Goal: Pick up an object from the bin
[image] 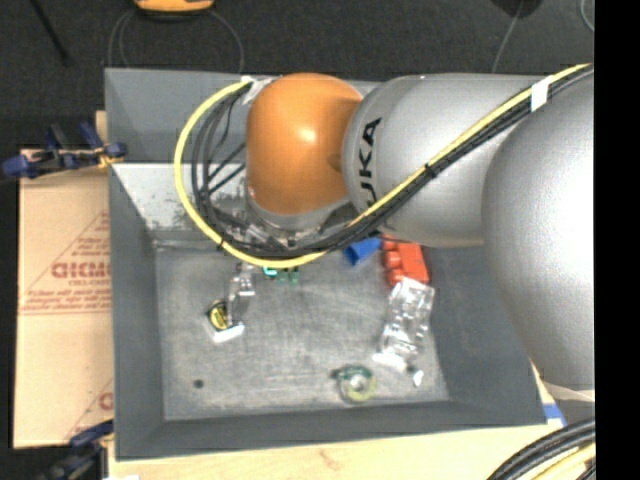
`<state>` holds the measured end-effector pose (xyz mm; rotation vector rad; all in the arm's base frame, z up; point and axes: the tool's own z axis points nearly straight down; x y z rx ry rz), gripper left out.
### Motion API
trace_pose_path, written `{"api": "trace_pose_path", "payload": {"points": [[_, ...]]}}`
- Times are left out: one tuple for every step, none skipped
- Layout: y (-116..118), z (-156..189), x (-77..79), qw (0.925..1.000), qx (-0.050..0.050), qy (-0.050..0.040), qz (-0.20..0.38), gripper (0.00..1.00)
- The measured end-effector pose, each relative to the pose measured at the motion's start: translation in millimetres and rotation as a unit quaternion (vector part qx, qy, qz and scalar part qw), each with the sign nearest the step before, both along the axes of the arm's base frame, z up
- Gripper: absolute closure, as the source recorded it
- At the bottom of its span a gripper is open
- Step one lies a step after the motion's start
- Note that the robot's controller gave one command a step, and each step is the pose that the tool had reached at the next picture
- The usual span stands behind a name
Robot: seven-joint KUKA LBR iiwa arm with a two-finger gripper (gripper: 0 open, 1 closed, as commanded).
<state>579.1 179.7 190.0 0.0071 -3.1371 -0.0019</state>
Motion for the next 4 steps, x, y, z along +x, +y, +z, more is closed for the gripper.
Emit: {"api": "trace_pose_path", "payload": {"points": [[-36, -117, -15.2, 0.9951, 0.001, -0.0080, 0.099, 0.00], [-16, -113, 0.0, 0.9672, 0.000, -0.0061, 0.254, 0.00], [-15, -111, 1.3, 0.9678, 0.002, -0.0088, 0.252, 1.00], [-16, 71, 13.9, 0.9750, -0.001, -0.0087, 0.222, 1.00]]}}
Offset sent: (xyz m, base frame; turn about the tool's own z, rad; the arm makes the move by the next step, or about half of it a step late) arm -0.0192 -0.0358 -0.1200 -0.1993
